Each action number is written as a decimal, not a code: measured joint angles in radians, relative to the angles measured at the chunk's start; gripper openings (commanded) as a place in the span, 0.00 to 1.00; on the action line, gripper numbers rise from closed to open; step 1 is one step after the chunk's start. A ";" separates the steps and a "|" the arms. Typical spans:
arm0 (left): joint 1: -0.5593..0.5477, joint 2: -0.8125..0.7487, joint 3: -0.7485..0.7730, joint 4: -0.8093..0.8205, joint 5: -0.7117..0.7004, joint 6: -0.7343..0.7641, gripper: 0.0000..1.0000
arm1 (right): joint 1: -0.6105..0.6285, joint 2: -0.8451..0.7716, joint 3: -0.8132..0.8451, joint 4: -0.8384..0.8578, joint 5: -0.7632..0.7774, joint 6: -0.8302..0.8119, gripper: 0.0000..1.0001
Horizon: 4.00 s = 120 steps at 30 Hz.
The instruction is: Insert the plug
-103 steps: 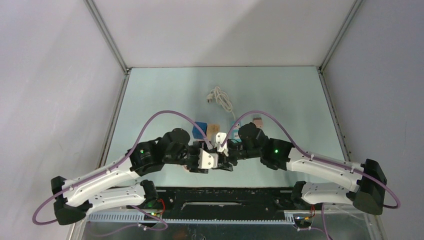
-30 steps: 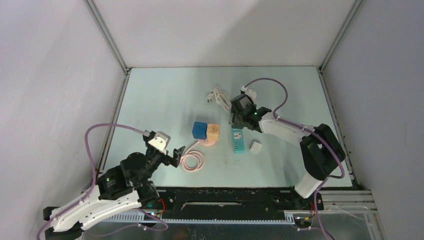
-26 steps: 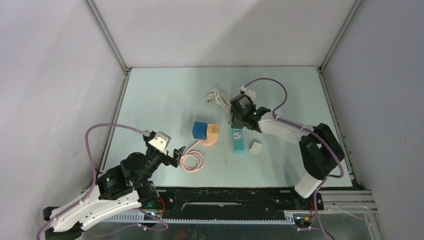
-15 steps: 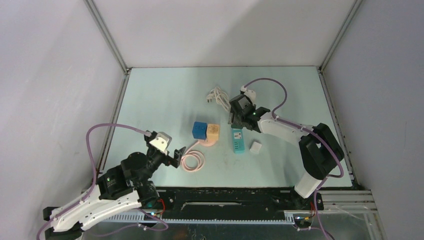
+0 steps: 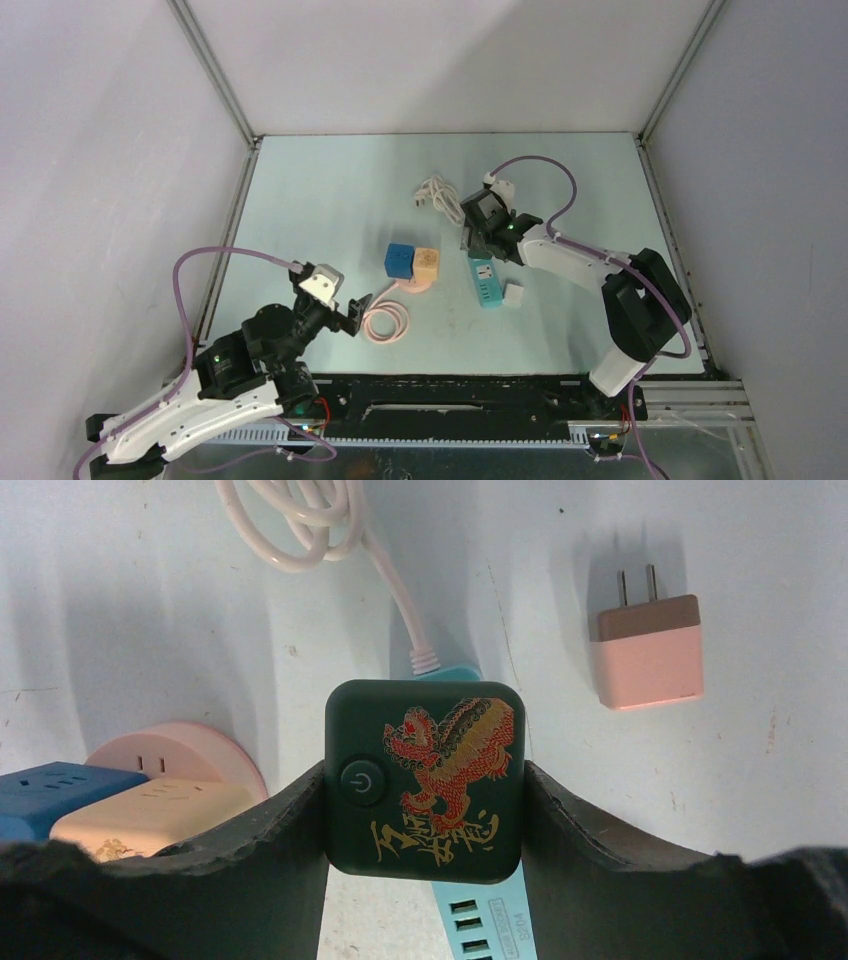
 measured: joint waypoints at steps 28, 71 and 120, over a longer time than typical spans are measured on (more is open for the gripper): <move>0.000 0.021 0.000 0.000 0.025 0.012 1.00 | -0.066 -0.006 0.002 0.015 -0.157 -0.195 0.00; 0.006 0.028 -0.001 0.000 0.044 0.026 1.00 | -0.018 0.039 -0.079 0.161 -0.056 -0.060 0.00; 0.013 0.032 -0.001 0.000 0.047 0.027 1.00 | 0.048 0.053 -0.153 0.251 0.067 -0.015 0.00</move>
